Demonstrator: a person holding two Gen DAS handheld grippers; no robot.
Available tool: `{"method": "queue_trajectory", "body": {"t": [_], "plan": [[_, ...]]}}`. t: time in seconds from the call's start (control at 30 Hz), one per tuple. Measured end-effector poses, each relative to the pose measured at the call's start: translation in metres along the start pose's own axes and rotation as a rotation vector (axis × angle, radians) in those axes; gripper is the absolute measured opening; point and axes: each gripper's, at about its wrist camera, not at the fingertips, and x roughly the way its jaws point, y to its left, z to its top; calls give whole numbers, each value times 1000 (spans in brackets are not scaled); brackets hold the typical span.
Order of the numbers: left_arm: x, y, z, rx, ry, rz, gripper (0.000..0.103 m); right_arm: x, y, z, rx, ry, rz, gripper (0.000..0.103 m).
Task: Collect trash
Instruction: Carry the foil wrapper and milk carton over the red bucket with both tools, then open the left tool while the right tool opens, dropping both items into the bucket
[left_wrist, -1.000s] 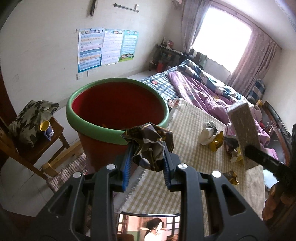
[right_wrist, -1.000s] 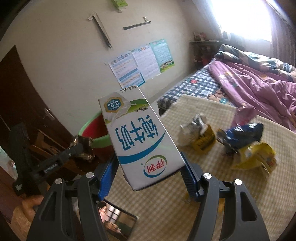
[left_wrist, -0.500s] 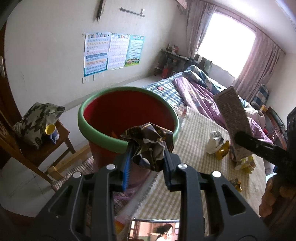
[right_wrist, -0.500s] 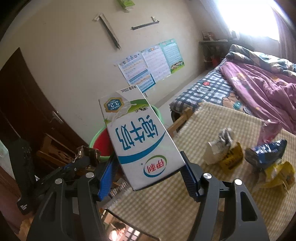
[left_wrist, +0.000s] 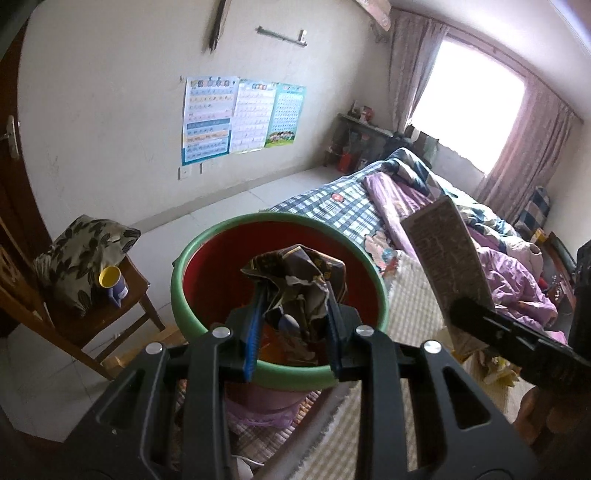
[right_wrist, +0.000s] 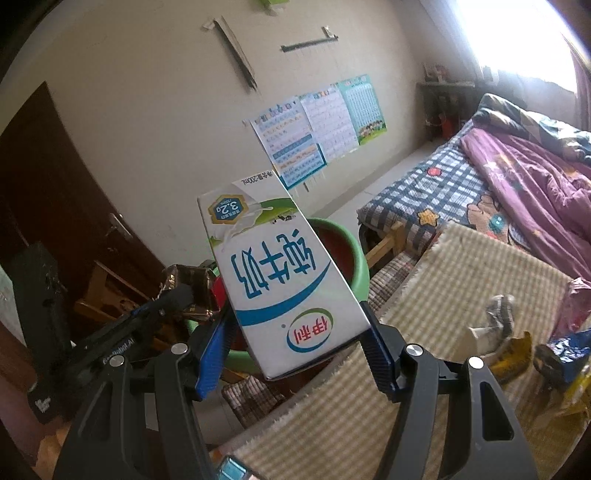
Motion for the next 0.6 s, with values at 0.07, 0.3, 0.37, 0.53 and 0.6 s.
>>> {"method": "queue_trajectory", "body": {"t": [0.07, 0.3, 0.37, 0.53, 0.6], "plan": [[9, 2, -1, -7, 22, 5, 28, 9, 2, 3, -4, 10, -11, 63], [28, 10, -7, -42, 88, 12, 28, 30, 8, 4, -39, 36, -38, 63], [30, 10, -7, -46, 100, 9, 28, 34, 7, 4, -35, 43, -43, 63], [32, 7, -8, -46, 110, 6, 28, 41, 7, 2, -38, 62, -47, 63], [36, 7, -7, -45, 120, 3, 28, 43, 7, 2, -42, 68, -51, 63]]}}
